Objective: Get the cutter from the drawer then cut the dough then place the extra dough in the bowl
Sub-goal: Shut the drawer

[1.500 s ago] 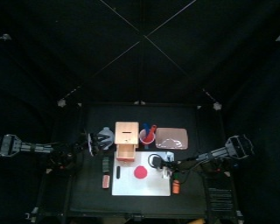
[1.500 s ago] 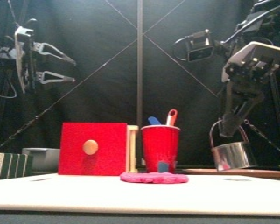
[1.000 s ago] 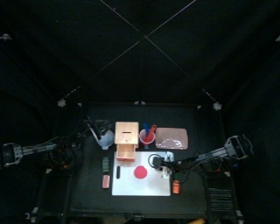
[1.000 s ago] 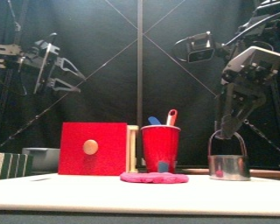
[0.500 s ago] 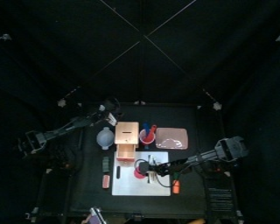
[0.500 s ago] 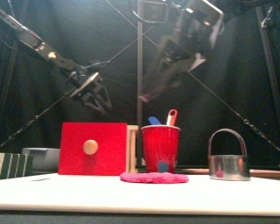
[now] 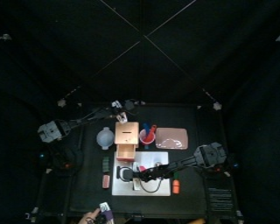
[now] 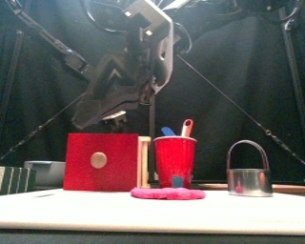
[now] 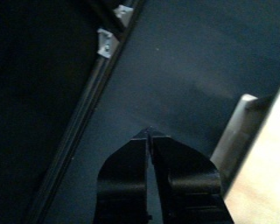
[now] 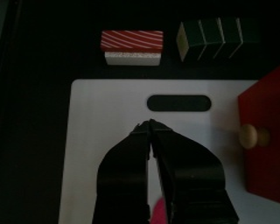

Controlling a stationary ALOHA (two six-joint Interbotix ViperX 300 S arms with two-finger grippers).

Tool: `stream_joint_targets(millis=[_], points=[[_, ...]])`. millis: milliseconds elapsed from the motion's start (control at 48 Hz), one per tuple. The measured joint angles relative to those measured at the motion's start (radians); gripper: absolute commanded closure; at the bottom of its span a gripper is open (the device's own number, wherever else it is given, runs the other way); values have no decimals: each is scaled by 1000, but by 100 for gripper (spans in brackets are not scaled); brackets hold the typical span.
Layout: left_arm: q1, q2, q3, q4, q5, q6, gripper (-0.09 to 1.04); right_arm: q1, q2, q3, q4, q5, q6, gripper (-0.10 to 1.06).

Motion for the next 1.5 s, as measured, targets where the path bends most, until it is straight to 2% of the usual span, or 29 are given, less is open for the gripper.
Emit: stream_joint_targets(millis=[229,292,375,604,1229,1500], points=[[23,37,-46,-342,107,362,55,-17,60,-60,0,55,-8,74],[38,49,-48,-430,130,436,55,-28,67,-74,-2,89,-8,74],[54,66,-48,-499,143,486,55,-43,71,-86,-3,127,-9,74],[63,89,-51,-508,146,497,55,-69,80,-97,-9,161,-9,74],[60,109,-57,-500,129,499,55,-75,97,-71,6,186,-9,74],[60,110,-55,-500,129,499,55,-109,112,-72,-34,216,-11,74]])
